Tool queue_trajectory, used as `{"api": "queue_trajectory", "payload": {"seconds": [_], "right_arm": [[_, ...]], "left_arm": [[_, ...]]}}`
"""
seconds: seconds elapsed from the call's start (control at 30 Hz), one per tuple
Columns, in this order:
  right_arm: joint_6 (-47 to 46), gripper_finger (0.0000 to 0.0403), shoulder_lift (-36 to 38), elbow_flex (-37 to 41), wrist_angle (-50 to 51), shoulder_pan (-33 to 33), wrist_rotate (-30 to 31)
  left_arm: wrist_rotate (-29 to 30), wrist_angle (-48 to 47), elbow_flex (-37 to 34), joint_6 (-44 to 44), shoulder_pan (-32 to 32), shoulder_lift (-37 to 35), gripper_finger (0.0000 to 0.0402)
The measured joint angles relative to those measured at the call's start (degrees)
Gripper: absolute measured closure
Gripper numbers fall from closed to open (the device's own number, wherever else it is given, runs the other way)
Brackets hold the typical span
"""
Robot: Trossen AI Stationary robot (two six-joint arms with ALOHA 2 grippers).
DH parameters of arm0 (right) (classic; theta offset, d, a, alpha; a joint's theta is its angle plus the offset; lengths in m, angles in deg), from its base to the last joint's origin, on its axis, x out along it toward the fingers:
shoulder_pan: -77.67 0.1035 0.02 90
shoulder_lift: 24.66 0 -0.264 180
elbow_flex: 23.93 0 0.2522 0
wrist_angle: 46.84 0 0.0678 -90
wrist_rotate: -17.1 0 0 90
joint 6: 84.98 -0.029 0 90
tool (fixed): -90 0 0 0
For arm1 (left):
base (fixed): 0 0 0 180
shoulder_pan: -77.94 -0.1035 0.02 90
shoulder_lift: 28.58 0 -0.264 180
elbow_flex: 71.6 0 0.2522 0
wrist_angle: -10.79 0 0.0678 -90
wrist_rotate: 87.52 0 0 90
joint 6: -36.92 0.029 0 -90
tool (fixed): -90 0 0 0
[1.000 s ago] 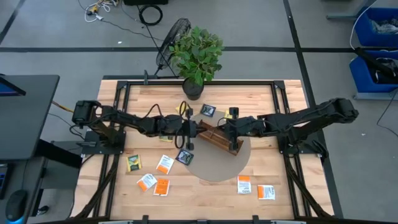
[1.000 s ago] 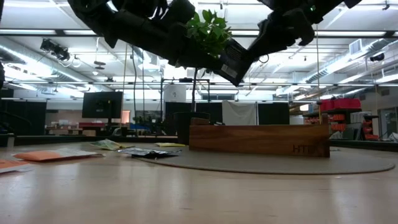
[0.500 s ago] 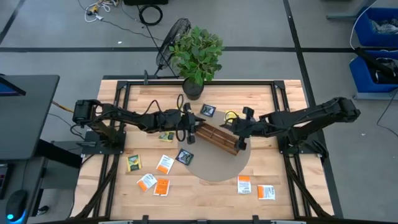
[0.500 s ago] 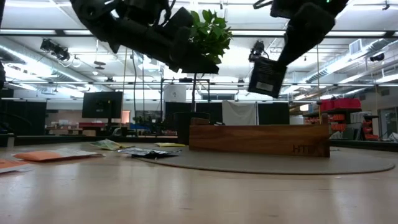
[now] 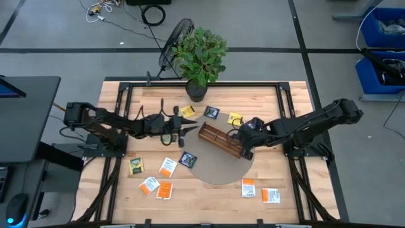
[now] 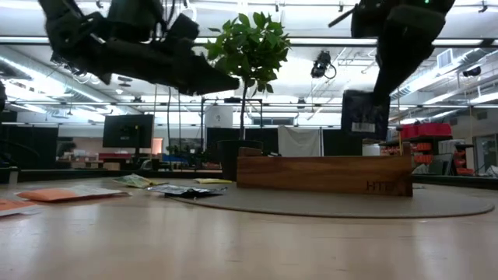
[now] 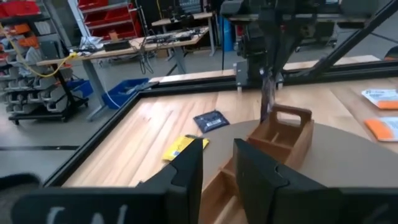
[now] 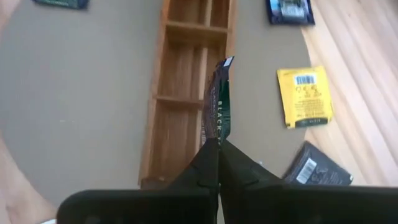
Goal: Pick & Place Tea
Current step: Put the black tea bag into the right section of the wooden organizer
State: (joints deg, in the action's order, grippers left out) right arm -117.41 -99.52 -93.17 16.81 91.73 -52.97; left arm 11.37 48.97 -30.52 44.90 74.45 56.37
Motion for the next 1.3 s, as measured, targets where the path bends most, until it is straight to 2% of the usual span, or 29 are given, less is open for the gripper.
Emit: {"api": "queue_trajectory", "payload": {"seconds": [0.17,0.53,1.07,1.3], "right_arm": [[-1.7,0.0403,-3.7,0.0,0.2,0.0,-0.6],[-2.8,0.0403,-10.2,0.0,0.5,-0.2,-0.9],[-2.9,0.0402,-10.7,2.3,-0.6,-2.4,0.6],[-3.2,0.0384,-10.7,3.1,-1.4,-2.4,0.2]], "left_arm": [[0.3,-0.2,-1.8,-0.1,-0.2,-3.4,0.0308],[0.4,-1.1,-2.0,-0.3,-0.2,-4.1,0.0307],[0.4,-1.2,-2.0,-1.5,-0.2,-4.0,0.0307],[0.4,-1.2,-2.0,-1.4,-0.2,-4.0,0.0307]]}}
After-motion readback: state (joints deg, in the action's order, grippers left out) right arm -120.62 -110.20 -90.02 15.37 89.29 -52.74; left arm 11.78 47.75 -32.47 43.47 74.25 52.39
